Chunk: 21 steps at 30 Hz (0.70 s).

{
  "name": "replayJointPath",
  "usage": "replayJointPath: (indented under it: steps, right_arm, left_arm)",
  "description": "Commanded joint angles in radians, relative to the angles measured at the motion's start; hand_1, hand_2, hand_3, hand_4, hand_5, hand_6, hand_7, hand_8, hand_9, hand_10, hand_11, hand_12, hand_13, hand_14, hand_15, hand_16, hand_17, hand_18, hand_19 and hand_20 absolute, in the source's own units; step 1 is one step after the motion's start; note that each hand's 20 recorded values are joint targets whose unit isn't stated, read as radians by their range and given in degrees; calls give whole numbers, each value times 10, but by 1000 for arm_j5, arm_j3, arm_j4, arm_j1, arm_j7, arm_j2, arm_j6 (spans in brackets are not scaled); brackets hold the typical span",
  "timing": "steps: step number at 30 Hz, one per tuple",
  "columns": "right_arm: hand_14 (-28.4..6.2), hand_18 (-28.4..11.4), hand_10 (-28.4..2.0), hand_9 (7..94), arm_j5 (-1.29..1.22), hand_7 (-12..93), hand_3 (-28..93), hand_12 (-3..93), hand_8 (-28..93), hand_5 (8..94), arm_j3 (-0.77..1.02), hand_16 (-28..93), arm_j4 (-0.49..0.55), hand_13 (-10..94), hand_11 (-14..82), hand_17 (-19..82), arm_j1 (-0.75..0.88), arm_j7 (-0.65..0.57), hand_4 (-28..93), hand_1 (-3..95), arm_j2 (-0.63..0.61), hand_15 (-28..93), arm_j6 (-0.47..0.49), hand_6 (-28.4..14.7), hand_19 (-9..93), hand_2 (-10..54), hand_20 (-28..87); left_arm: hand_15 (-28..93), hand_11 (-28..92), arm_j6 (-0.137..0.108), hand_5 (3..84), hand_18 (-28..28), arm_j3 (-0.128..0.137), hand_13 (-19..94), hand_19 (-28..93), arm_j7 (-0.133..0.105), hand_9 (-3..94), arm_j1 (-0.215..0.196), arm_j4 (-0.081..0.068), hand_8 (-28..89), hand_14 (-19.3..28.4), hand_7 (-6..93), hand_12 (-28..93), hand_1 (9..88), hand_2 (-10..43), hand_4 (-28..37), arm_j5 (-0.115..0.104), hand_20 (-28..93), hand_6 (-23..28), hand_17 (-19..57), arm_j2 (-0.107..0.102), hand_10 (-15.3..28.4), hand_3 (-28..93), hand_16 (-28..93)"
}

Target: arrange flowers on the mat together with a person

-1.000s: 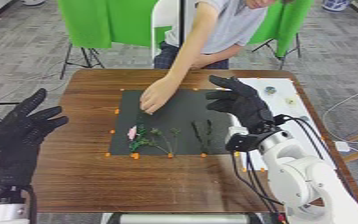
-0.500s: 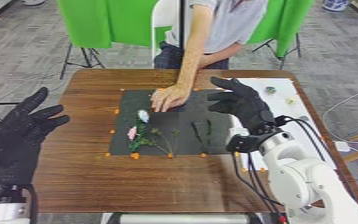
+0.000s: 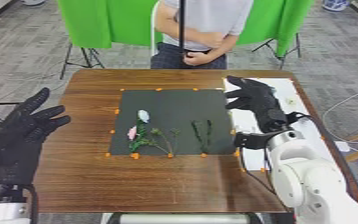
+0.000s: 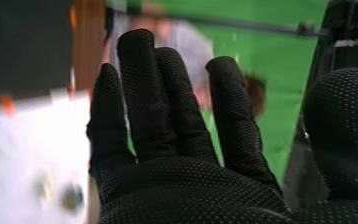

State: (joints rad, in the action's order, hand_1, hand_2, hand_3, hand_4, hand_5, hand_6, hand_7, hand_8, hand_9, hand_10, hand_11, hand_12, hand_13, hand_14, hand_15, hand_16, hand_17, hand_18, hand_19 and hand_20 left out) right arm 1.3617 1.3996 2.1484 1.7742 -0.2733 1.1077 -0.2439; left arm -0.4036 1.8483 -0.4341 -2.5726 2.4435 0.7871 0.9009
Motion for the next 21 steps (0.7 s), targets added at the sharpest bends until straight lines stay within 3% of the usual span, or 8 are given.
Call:
replayJointPath:
  steps: [1, 4, 9, 12, 21]
  right_arm:
    - [-189, -229, -202, 515, 224, 129, 700, 150, -110, 502, 45, 84, 14, 471, 201, 115, -4, -124, -255, 226, -101, 607, -120, -13, 626, 63, 174]
    - [-189, -228, -202, 515, 442, 132, 693, 148, -111, 506, -11, 81, -12, 480, 198, 127, -72, -309, -252, 237, -152, 613, -178, -15, 641, 63, 171]
    - [-184, -229, -199, 513, 626, 132, 697, 146, -112, 513, -2, 77, -60, 497, 194, 149, -102, -448, -244, 260, -196, 616, -136, -18, 666, 47, 168]
    - [-181, -231, -199, 497, 721, 126, 698, 144, -111, 501, 9, 73, -97, 504, 186, 155, -115, -510, -243, 269, -211, 621, -65, -21, 685, 35, 148]
    - [-183, -245, -219, 469, 906, 108, 693, 142, -105, 487, -22, 62, -176, 514, 146, 199, -167, -704, -234, 314, -226, 641, 189, -32, 773, -10, 59]
  left_arm:
    - [575, 261, -2, 336, 242, -2, 265, 508, 23, 366, -11, 7, -112, 284, 158, 113, 153, 62, -283, 9, 163, 55, -84, 5, 196, 763, -102]
    - [575, 262, -5, 335, 242, 1, 265, 508, 18, 366, -16, 11, -111, 284, 158, 113, 155, 62, -283, 10, 162, 55, -84, 5, 196, 761, -102]
    - [575, 262, -6, 336, 241, 7, 265, 508, 18, 365, -18, 15, -111, 284, 158, 112, 156, 63, -283, 15, 160, 55, -84, 5, 196, 761, -102]
    - [576, 262, -4, 336, 241, 5, 265, 508, 24, 365, -10, 14, -111, 284, 157, 112, 157, 62, -283, 18, 158, 56, -85, 7, 197, 763, -102]
    - [577, 261, -8, 335, 241, 3, 264, 508, 6, 364, -16, 15, -110, 284, 157, 111, 160, 62, -283, 15, 154, 56, -86, -2, 198, 766, -103]
